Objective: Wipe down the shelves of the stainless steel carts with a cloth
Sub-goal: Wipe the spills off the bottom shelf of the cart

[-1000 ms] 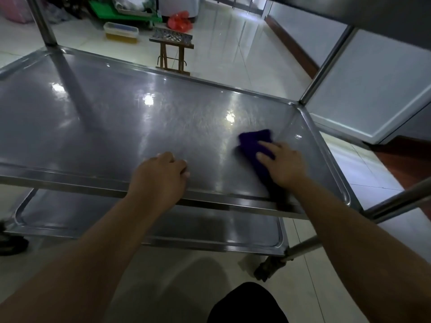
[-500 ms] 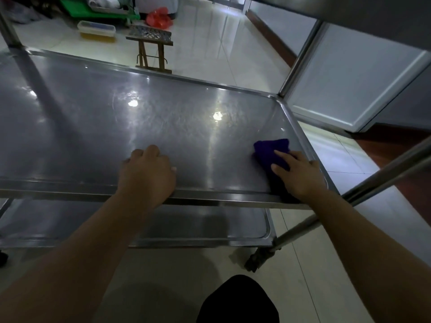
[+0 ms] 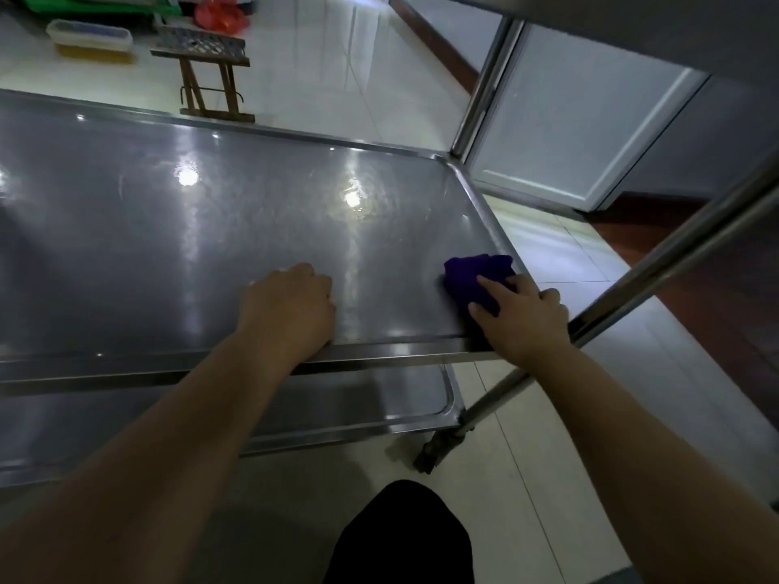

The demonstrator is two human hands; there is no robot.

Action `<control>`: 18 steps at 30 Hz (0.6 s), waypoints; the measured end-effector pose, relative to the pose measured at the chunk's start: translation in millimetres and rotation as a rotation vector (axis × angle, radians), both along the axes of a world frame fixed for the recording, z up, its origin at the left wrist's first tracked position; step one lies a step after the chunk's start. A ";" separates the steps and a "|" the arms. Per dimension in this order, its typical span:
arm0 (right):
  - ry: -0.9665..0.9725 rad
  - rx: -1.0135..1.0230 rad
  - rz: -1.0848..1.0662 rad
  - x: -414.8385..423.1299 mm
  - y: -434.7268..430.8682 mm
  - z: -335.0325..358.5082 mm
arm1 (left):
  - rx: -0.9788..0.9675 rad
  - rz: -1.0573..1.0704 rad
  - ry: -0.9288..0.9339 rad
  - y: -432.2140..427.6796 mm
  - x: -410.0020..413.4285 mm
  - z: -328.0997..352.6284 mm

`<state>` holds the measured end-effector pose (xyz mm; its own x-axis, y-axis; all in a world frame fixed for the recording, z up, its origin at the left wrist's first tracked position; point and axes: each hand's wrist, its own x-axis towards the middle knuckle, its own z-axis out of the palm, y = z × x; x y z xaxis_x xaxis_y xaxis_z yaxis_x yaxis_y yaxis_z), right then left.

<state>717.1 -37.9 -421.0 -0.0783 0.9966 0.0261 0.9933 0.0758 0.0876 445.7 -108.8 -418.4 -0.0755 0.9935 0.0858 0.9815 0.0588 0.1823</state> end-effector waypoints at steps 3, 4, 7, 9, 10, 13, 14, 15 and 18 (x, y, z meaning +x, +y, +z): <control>0.005 0.011 0.073 -2.9 -1.3 -9.9 | 0.009 0.006 0.023 1.8 3.7 -1.7; 0.019 0.005 0.074 -0.1 0.3 -10.5 | 0.010 0.011 0.031 2.1 3.8 -2.4; 0.022 -0.030 0.011 -0.8 11.1 -6.4 | -0.010 0.029 0.040 4.6 4.6 -3.9; 0.064 -0.080 -0.002 -19.5 17.8 -2.8 | -0.031 0.038 0.040 6.7 7.2 -3.7; 0.076 -0.090 0.034 -31.5 18.2 -1.8 | -0.044 0.045 0.040 7.3 8.4 -3.4; 0.069 -0.016 0.302 -50.0 7.9 -7.2 | -0.061 0.063 0.048 4.9 8.8 -3.0; 0.082 0.002 0.374 -47.2 6.0 -9.1 | -0.058 0.061 0.047 3.5 7.9 -3.2; 0.099 0.003 0.395 -40.1 9.0 -8.9 | -0.056 0.055 0.038 2.0 7.0 -3.2; 0.099 -0.027 0.140 -16.3 47.3 -5.3 | -0.075 0.042 0.016 -0.9 4.9 -0.1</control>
<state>700.9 9.3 -426.2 -0.2148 0.9766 0.0139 0.9765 0.2150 -0.0141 450.6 -109.7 -418.4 -0.1160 0.9932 0.0123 0.9806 0.1125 0.1604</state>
